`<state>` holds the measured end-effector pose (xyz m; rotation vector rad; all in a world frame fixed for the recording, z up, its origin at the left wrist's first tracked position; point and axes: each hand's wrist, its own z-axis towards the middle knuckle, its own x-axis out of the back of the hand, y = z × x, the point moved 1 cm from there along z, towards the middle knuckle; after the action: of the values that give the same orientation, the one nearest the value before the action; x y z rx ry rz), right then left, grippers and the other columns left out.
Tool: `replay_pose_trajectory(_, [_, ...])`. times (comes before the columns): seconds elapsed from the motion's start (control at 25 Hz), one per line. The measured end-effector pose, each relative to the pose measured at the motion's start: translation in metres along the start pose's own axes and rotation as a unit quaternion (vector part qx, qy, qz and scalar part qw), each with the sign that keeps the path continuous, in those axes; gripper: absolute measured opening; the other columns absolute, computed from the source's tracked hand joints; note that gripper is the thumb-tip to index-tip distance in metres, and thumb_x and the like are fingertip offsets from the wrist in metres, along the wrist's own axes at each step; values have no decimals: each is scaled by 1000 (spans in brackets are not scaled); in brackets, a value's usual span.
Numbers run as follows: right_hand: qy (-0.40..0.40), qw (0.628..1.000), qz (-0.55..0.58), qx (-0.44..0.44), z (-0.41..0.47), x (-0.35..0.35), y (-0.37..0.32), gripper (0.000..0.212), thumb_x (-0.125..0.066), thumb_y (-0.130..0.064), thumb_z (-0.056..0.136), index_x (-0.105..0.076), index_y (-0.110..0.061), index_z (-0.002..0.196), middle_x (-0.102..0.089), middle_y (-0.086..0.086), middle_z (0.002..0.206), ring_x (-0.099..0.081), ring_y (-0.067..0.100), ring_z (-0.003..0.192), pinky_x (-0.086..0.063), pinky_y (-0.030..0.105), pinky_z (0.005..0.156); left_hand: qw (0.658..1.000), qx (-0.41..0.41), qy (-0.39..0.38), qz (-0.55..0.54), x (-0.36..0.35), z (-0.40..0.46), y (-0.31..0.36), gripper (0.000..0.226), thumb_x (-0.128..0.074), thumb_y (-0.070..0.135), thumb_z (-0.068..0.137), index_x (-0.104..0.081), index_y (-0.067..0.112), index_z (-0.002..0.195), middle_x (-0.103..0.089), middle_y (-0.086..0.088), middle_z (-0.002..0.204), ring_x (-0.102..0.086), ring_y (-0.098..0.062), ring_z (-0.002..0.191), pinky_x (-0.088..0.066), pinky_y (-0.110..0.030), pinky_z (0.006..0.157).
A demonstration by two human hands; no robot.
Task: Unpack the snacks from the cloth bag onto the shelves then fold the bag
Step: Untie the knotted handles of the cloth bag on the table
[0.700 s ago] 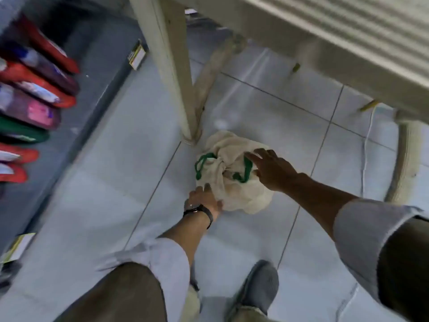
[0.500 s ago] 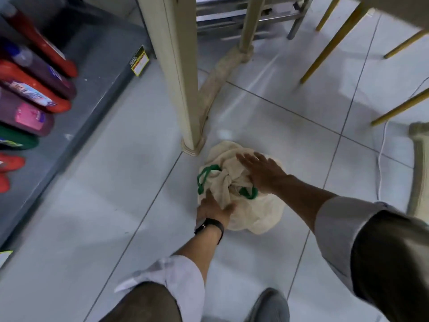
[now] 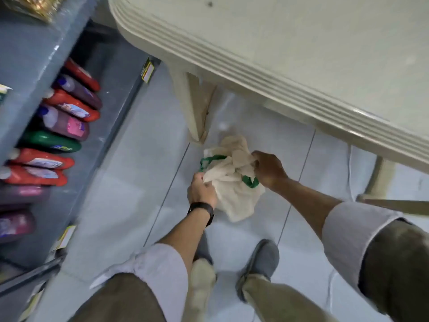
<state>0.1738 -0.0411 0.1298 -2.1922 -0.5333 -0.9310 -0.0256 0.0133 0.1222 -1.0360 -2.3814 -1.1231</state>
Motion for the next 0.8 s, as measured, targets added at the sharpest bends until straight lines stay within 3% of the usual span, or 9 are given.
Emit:
replay_pose_trajectory(0.08, [-2, 998, 58, 0, -63, 38, -36, 15, -47, -14, 96, -56, -26, 92, -70, 16, 100, -64, 38, 93, -41, 31, 71, 999, -29, 32, 32, 59, -49, 37, 27, -45, 10, 91, -62, 20, 110, -68, -15, 104, -61, -33, 89, -45, -32, 69])
replay_pose_trajectory(0.16, [17, 996, 93, 7, -124, 77, -76, 15, -50, -10, 98, -63, -16, 103, -72, 19, 105, -65, 41, 97, -46, 35, 74, 996, -66, 57, 37, 119, -94, 79, 25, -45, 13, 91, -62, 23, 108, -69, -15, 102, -63, -37, 92, -50, -36, 71])
replay_pose_trajectory(0.24, [42, 988, 148, 6, -190, 131, -126, 15, -52, -6, 99, -66, -9, 105, -74, 17, 104, -66, 38, 96, -38, 32, 69, 991, -99, 72, 51, 186, -149, 125, 23, -47, 13, 92, -62, 23, 107, -72, -12, 102, -64, -37, 95, -47, -36, 71])
replay_pose_trajectory(0.36, [74, 966, 248, 20, -269, 211, -191, 16, -52, -4, 100, -68, -8, 103, -72, 6, 98, -63, 22, 90, -36, 28, 70, 977, -189, 85, 46, 268, -224, 191, 21, -53, 12, 92, -64, 21, 107, -74, -7, 101, -65, -34, 95, -41, -33, 69])
replay_pose_trajectory(0.48, [138, 936, 319, 49, -318, 302, -237, 29, -54, -7, 100, -63, -28, 84, -65, -18, 78, -55, -3, 73, -40, 15, 63, 947, -306, 95, 18, 327, -277, 272, 19, -53, 12, 89, -64, 23, 101, -74, -2, 96, -66, -30, 90, -52, -41, 73])
replay_pose_trajectory(0.56, [175, 912, 362, 82, -331, 359, -256, 29, -55, -12, 99, -58, -29, 75, -62, -17, 69, -52, -5, 65, -38, 12, 56, 920, -380, 99, -4, 353, -298, 329, 19, -54, 14, 88, -64, 26, 99, -74, 3, 95, -68, -25, 89, -54, -42, 74])
replay_pose_trajectory(0.68, [218, 871, 423, 118, -326, 439, -269, 18, -54, -21, 96, -65, -23, 82, -65, -8, 75, -56, 6, 72, -44, 24, 64, 877, -466, 112, -9, 372, -313, 418, 18, -57, 18, 88, -66, 27, 101, -76, 5, 97, -70, -21, 91, -54, -38, 75])
replay_pose_trajectory(0.8, [250, 853, 439, 135, -288, 501, -265, 17, -54, -20, 96, -67, -18, 87, -67, 4, 81, -57, 13, 77, -45, 33, 69, 861, -497, 111, -18, 368, -310, 498, 16, -58, 20, 89, -66, 30, 100, -74, 11, 98, -69, -15, 91, -53, -33, 75])
